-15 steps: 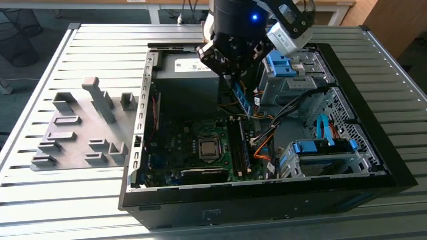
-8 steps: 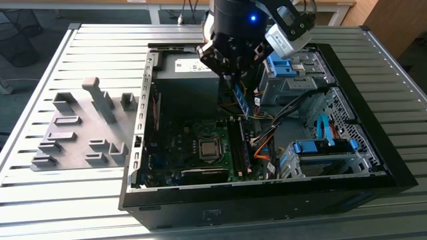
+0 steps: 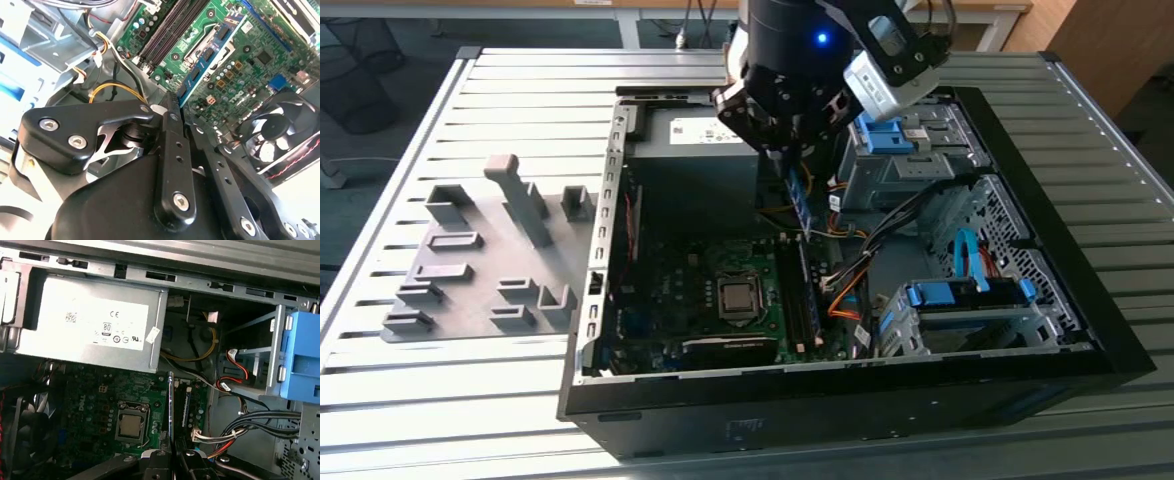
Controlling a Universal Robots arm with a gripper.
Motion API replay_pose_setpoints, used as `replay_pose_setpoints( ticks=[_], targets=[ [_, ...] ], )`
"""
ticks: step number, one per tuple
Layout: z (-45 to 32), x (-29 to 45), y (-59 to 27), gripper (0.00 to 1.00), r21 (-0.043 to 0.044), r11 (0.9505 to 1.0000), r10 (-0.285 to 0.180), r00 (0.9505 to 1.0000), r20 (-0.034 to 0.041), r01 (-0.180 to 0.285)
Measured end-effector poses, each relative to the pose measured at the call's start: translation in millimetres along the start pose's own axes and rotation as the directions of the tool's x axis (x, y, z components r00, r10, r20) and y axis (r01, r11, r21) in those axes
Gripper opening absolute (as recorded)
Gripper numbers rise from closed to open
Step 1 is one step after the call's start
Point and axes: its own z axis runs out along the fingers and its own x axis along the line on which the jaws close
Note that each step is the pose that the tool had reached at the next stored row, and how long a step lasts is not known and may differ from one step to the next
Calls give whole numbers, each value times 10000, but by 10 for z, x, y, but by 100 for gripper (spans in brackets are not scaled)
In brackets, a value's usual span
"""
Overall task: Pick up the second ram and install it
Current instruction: 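Insert the second ram into the second slot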
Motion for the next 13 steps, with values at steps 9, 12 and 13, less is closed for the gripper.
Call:
replay_pose_setpoints(
  ticks=[9,12,13],
  targets=[
    [22,1,-1,14,55,9913,1315,9913,24,-1315],
    [49,0,-1,14,57,9913,1318,9913,4,-1318],
    [62,-2,-2,14,56,9913,1317,9913,-2,-1317]
  ],
)
